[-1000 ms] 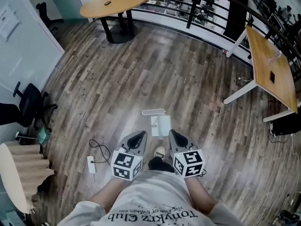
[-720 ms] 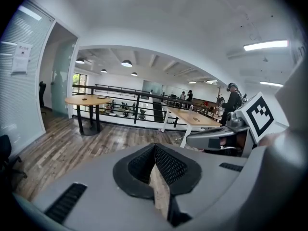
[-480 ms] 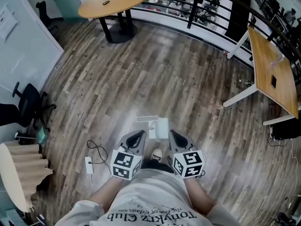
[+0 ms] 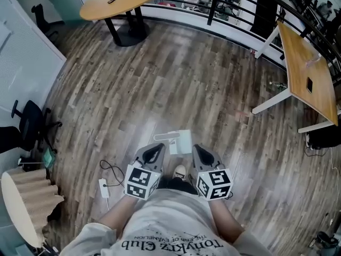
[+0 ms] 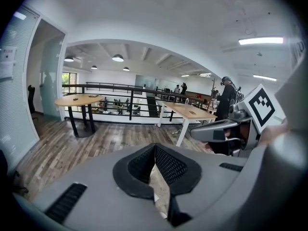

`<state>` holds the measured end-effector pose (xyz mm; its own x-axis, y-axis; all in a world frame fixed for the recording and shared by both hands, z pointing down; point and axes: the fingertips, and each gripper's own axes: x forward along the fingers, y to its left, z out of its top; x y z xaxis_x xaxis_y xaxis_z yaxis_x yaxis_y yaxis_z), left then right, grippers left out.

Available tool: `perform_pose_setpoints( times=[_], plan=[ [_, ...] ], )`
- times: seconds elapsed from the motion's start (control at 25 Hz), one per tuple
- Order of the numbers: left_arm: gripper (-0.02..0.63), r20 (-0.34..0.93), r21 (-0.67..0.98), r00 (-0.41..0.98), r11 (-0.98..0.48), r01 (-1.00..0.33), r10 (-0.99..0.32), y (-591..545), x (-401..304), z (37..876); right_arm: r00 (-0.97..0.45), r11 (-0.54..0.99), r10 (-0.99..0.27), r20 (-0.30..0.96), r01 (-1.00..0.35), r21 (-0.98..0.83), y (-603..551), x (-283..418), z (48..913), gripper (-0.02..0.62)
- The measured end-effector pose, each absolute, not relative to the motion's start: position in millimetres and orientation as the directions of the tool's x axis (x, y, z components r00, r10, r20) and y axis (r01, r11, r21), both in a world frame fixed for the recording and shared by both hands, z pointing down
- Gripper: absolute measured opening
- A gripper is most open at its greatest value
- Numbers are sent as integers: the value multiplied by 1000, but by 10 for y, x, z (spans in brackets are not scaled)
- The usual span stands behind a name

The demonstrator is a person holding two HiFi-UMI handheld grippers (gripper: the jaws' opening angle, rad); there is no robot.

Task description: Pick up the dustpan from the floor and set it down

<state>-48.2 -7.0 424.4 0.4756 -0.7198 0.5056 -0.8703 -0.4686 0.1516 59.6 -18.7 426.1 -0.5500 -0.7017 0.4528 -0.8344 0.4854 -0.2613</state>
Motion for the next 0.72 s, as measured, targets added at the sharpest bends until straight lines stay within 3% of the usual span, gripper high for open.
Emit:
perform_pose_setpoints(
  times=[0.72],
  plan=[
    [23, 559, 136, 524, -553, -822, -642, -395, -497, 4625, -532, 447, -694, 485, -846, -290, -398, 474, 4563, 25]
  ],
)
